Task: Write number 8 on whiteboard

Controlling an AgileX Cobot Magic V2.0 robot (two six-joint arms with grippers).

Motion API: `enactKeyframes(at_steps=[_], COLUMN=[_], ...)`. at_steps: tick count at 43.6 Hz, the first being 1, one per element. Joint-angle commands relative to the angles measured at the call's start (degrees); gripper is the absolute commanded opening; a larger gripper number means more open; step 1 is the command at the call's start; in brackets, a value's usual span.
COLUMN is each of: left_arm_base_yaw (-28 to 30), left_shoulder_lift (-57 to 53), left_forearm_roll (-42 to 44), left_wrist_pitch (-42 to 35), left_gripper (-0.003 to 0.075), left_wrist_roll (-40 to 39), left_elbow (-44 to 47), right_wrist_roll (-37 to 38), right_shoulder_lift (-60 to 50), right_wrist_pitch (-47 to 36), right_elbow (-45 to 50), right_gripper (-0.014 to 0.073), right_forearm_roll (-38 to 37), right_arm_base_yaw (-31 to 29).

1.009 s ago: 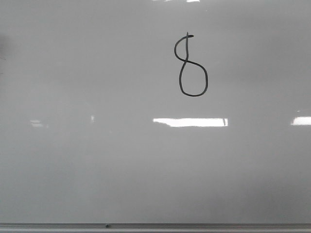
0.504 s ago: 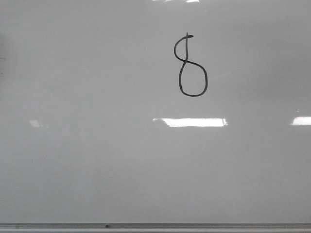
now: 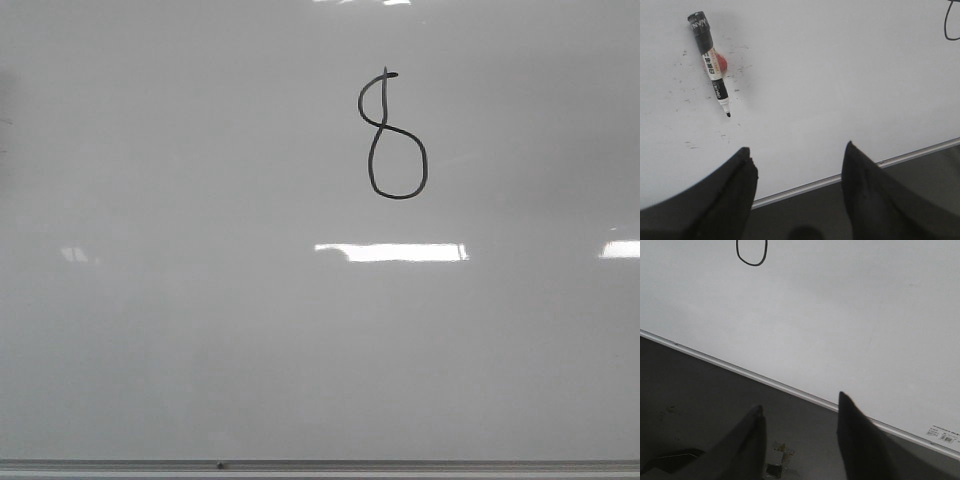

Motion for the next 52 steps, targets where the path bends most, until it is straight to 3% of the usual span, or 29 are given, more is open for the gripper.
enactKeyframes(at_steps=[1,8,14,52], left_arm_base_yaw=[-0.4,-0.4,-0.4,0.3], left_shoulder_lift=[0.0,0.0,0.0,-2.1], left_forearm_roll=[-0.4,-0.4,-0.7,0.0], left_wrist_pitch=[-3.7,-3.7,-3.9,-6.7], left_gripper=[0.0287,0.0101,-0.0020,-0.0021], left_wrist_roll=[-0.2,-0.2,-0.3,0.5], left_elbow=[-1.4,-1.4,-1.4,-0.5], right_wrist_roll=[0.1,0.1,0.1,0.1], right_shoulder_lift=[0.1,0.1,0.1,0.1], right_wrist_pitch=[-3.2,-2.3,-2.2,-2.1], right_elbow=[-1.4,-1.4,-1.4,-1.4], right_gripper=[0.0235,0.0006,-0.0113,-0.0108], right_forearm_roll=[-0.5,-0.5,-0.5,-0.5], right_arm_base_yaw=[-0.3,-0.3,-0.3,-0.3])
